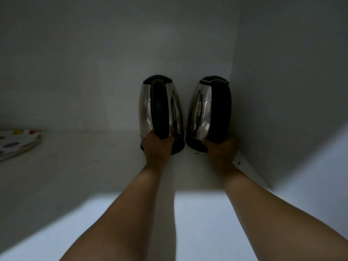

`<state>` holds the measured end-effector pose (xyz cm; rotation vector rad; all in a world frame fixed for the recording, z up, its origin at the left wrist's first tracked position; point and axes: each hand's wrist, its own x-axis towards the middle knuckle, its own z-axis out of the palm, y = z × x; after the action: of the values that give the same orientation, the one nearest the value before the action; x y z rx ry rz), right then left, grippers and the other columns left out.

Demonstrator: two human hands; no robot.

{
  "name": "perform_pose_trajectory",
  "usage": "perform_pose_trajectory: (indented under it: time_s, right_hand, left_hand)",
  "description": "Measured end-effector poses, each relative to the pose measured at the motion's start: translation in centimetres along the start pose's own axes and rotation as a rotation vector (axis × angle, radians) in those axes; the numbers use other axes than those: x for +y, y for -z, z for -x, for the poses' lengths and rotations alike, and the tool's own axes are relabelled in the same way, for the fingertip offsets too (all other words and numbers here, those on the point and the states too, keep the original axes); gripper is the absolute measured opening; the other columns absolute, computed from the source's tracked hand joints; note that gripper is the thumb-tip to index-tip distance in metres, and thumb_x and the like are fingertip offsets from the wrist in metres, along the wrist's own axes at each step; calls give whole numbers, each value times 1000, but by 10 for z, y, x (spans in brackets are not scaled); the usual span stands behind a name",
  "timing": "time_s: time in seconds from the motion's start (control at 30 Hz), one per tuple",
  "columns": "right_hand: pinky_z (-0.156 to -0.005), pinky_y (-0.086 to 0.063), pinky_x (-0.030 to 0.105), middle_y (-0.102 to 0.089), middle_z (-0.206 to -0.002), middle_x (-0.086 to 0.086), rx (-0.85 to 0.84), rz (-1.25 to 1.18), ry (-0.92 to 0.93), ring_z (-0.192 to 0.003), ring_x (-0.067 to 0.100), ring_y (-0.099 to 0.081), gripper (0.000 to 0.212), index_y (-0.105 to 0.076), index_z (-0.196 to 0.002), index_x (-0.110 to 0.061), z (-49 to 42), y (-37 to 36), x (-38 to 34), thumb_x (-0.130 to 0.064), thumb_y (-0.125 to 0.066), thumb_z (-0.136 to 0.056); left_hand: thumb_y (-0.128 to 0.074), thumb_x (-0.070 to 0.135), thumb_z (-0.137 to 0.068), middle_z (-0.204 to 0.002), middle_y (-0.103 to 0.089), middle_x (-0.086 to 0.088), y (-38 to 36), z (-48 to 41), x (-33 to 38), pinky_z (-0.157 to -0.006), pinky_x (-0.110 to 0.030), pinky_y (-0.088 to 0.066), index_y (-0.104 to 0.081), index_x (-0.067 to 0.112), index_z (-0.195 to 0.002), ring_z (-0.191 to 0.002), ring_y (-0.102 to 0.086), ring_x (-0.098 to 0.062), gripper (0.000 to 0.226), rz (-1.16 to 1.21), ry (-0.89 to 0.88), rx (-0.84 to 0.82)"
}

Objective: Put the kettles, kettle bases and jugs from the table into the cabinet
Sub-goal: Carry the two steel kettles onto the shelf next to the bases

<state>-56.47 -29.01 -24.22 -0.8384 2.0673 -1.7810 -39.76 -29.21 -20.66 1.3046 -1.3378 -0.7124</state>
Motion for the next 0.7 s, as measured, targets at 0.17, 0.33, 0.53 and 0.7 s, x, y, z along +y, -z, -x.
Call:
perform_pose_trajectory:
  time_s: [0.17,0.33,0.53,0.7]
  right_hand:
    - [-101,-46,43,-54,-134,26,-60,-1,-20,-127,39,-50,86,-41,-135,5,10,18,2,-13,-89,-65]
    - [-106,-36,41,-30,-150,30,-111,86,-79,-135,41,-38,91,-12,-151,5,54,30,-21,-21,-72,-88]
    - [-98,-42,41,-45,-137,23,-200,177,245,-123,43,-48,48,-50,-133,-3,171,33,-54,-26,-63,-92]
    - [-118,-21,49,-18,-163,11,-382,376,643,-148,35,-16,57,-33,-150,-21,304,49,-80,-47,-41,-100]
  left_hand:
    - [-74,12,-79,-126,-54,-19,12,13,-9,-78,-27,-41,-33,11,-108,-112,-57,-33,51,-120,52,-97]
    - [-62,15,-88,-130,-51,-20,45,43,-4,-89,-33,-43,-37,2,-129,-119,-53,-36,50,-295,24,-127]
    - [-54,31,-93,-148,-35,-22,146,104,4,-114,-47,-29,-32,1,-143,-140,-28,-37,62,-785,-284,-24]
    - [-37,48,-99,-165,0,-13,262,190,8,-119,-56,-1,-7,10,-155,-152,5,-30,74,-1096,-370,14]
